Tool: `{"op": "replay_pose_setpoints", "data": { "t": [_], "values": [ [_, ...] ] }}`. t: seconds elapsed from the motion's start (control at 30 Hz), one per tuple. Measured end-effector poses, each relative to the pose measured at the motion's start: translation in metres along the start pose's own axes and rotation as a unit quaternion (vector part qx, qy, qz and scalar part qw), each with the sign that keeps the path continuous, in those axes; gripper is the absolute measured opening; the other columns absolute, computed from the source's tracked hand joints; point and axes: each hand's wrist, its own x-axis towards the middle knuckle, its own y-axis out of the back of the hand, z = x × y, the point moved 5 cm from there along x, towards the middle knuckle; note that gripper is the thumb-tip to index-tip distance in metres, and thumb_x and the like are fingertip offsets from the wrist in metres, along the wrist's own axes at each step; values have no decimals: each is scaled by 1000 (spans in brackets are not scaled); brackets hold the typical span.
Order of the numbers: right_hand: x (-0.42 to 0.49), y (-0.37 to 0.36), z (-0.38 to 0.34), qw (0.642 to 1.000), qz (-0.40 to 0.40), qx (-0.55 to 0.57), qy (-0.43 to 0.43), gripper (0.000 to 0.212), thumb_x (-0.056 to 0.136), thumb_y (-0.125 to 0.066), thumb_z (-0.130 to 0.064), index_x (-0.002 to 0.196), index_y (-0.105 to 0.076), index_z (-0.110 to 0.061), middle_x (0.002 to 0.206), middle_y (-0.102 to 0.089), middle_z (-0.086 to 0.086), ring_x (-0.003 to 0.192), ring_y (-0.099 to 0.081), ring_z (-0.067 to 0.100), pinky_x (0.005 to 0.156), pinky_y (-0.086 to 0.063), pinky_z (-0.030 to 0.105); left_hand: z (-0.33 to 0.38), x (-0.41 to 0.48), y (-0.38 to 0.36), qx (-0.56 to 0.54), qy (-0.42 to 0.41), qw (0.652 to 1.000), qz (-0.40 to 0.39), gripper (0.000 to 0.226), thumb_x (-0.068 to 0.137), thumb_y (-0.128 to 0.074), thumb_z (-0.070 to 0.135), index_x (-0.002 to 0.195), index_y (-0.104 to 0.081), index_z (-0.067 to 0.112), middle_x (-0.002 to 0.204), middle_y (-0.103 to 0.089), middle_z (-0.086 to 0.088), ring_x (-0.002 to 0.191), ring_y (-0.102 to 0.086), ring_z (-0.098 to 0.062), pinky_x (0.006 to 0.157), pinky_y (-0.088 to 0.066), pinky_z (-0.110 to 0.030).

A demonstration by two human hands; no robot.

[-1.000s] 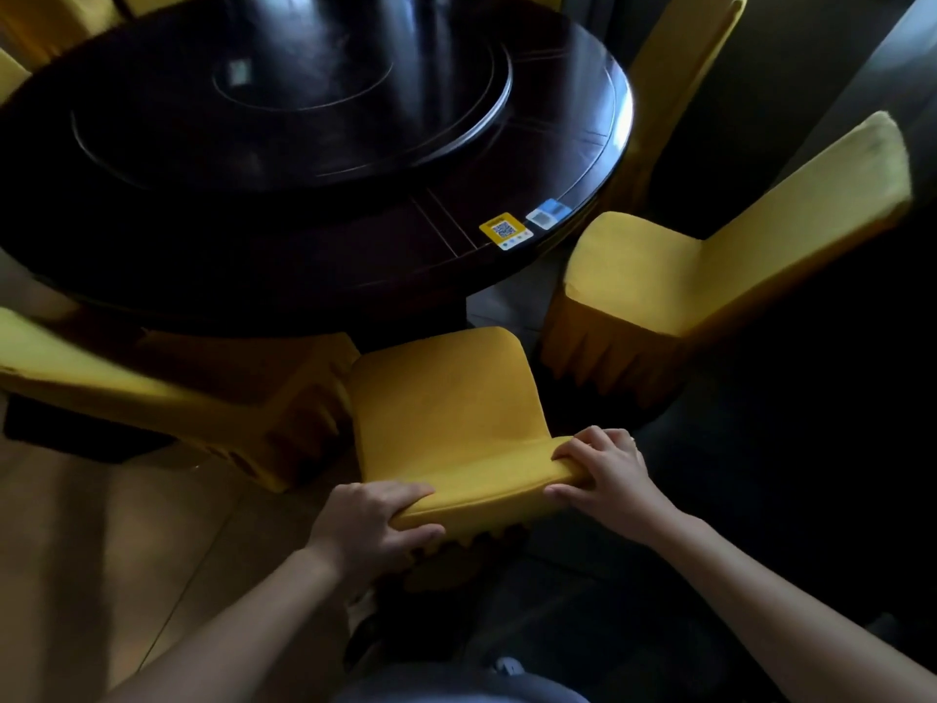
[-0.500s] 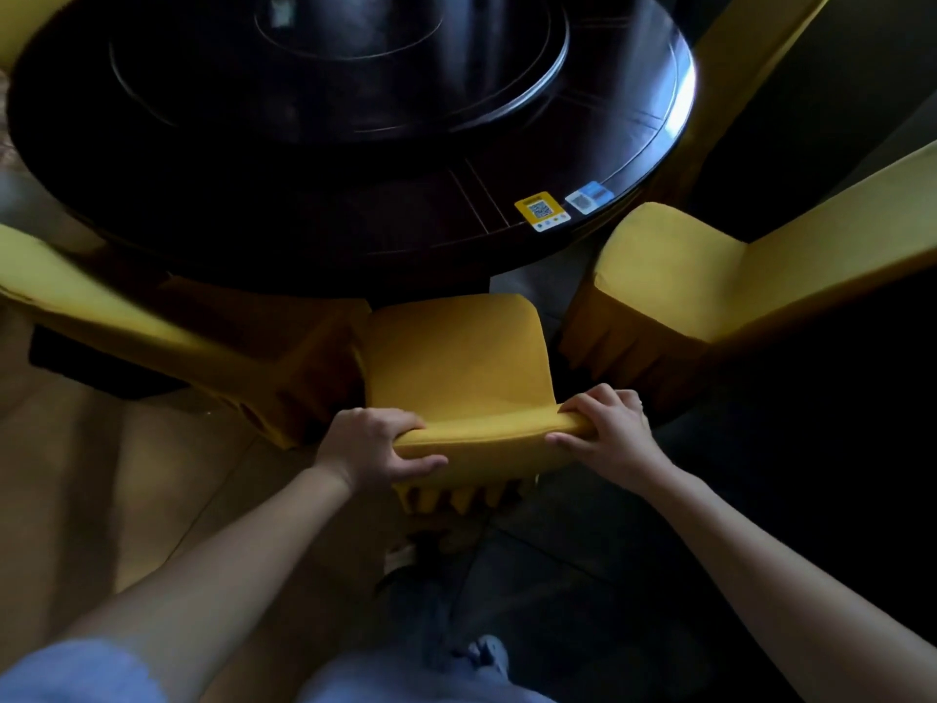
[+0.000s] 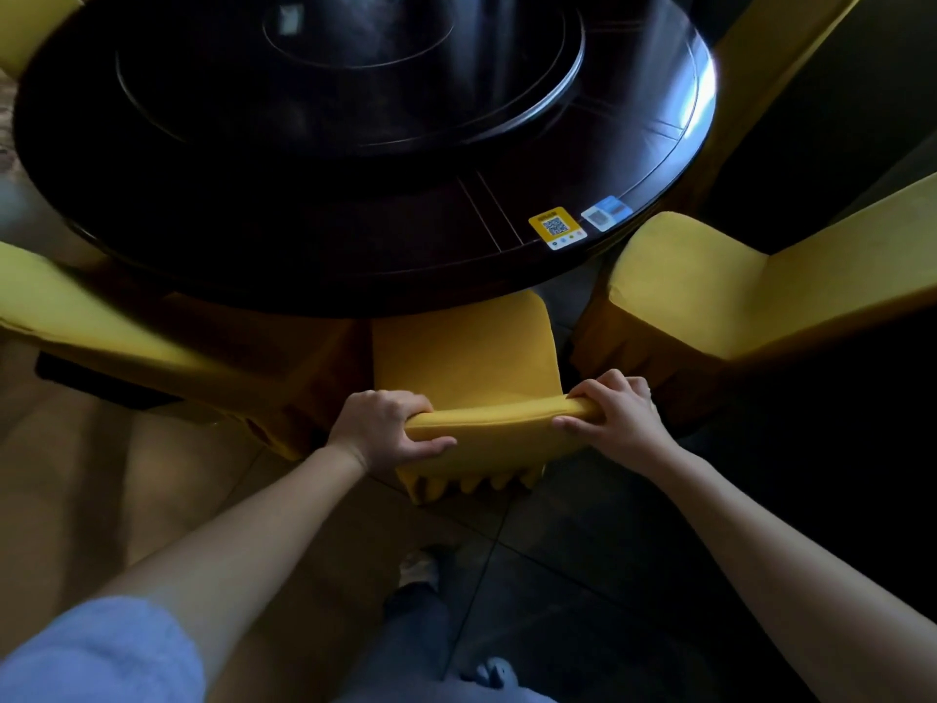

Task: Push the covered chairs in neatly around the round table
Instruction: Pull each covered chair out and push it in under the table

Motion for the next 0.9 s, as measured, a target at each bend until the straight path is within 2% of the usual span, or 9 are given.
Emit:
{"op": "replay_pose_setpoints", "data": {
  "t": [0.1,0.3,0.5,0.73,0.9],
  "values": [
    [17,3,-4,1000,-8,-2,-11,82,55,-34,-87,115,-55,-36,116,-41,-2,118,-28,29,98,-34,51,-13,13,2,4,8,1000,-8,80,73,-24,85,87,-68,20,78,-68,3,63,-62,-11,51,-48,-20],
    [45,8,-11,999,-22,13,-28,78,57,-38,-85,115,-54,-36,118,-41,-3,120,-26,28,99,-34,50,-36,39,3,17,10,1000,-12,83,70,-21,88,87,-67,20,78,-67,4,63,-60,-10,50,-42,-17],
    [75,15,-23,999,-22,16,-33,65,66,-48,-78,114,-55,-35,118,-41,-3,121,-25,27,99,-33,49,-57,66,9,26,3,1000,-11,86,69,-18,88,88,-66,19,78,-66,3,64,-59,-11,51,-39,-17],
    [82,19,-24,999,-25,23,-33,75,58,-42,-82,115,-56,-35,120,-40,-3,119,-26,26,98,-34,48,-67,74,8,15,-19,1000,-7,81,73,-21,85,83,-66,18,73,-65,3,58,-57,-10,47,-30,-12],
    [81,19,-28,998,-32,28,-49,70,61,-47,-79,115,-55,-36,125,-37,-2,123,-23,26,102,-34,49,-66,73,8,9,-21,1000,-17,79,74,-22,84,84,-66,19,74,-64,4,58,-57,-9,47,-35,-14]
  ]
}}
